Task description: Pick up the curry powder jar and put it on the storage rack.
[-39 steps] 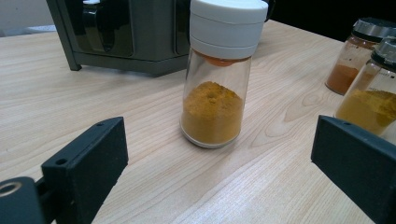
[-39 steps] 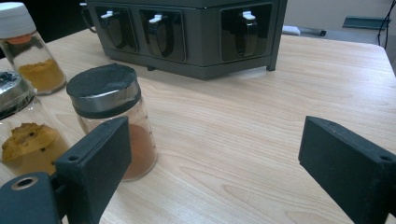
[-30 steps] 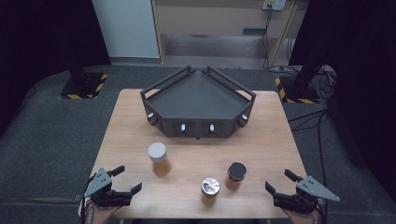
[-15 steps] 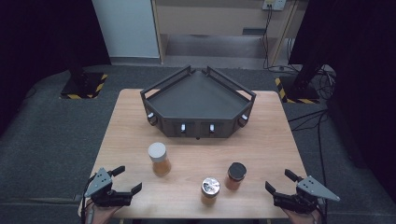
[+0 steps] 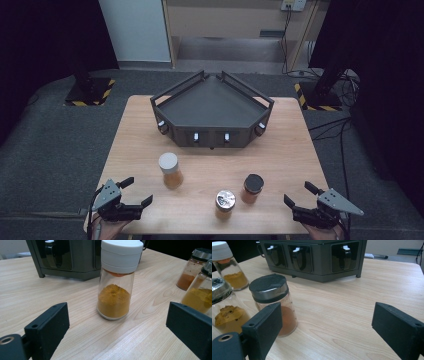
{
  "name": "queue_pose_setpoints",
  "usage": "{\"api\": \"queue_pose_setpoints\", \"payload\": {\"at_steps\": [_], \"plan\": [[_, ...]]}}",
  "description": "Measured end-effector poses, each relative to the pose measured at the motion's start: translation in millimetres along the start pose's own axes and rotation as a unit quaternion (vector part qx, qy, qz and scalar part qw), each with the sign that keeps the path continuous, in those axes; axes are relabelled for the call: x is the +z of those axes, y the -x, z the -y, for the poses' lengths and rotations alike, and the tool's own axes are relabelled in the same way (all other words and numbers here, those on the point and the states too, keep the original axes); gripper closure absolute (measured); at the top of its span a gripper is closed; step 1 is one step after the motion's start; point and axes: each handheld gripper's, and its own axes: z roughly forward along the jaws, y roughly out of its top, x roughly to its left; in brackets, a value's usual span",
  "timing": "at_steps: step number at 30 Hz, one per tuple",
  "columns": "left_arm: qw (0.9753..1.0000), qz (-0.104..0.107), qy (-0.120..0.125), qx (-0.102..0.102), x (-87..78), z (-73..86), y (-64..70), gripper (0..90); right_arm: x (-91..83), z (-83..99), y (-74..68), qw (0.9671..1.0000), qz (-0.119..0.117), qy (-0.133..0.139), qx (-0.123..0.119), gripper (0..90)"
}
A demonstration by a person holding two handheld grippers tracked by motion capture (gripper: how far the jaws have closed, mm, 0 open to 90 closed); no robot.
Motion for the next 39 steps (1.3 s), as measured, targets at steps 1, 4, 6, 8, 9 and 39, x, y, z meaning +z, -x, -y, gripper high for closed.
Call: {"api": "queue_pose_setpoints", "payload": {"at_steps": [1,4,6,8,9,39], "plan": [[1.0000,-0.002,0.000,0.000,-0.3,-0.8,0.6,4.0,-0.1,0.1,-0.1,1.0000,0.000,0.000,0.000,9.7],[1.0000,-0.002,0.000,-0.001,-0.7,-2.0,0.6,4.0,-0.2,0.1,0.0,1.0000,0.000,0.000,0.000,9.8],[1.0000,-0.003,-0.001,-0.001,-1.1,-3.9,1.1,3.9,-0.1,0.1,0.1,1.0000,0.000,0.000,0.000,9.8],[1.0000,-0.004,-0.001,0.000,-1.5,-4.4,1.6,4.0,-0.1,0.1,0.0,1.0000,0.000,0.000,0.000,9.8],[1.0000,-0.005,-0.001,0.001,-1.8,-4.9,2.1,3.9,-0.1,0.0,-0.1,1.0000,0.000,0.000,0.000,9.8],[0.9998,-0.001,-0.020,0.002,-1.4,-46.7,-4.0,3.5,0.4,-0.1,0.1,1.0000,0.000,-0.001,0.001,9.9]]}}
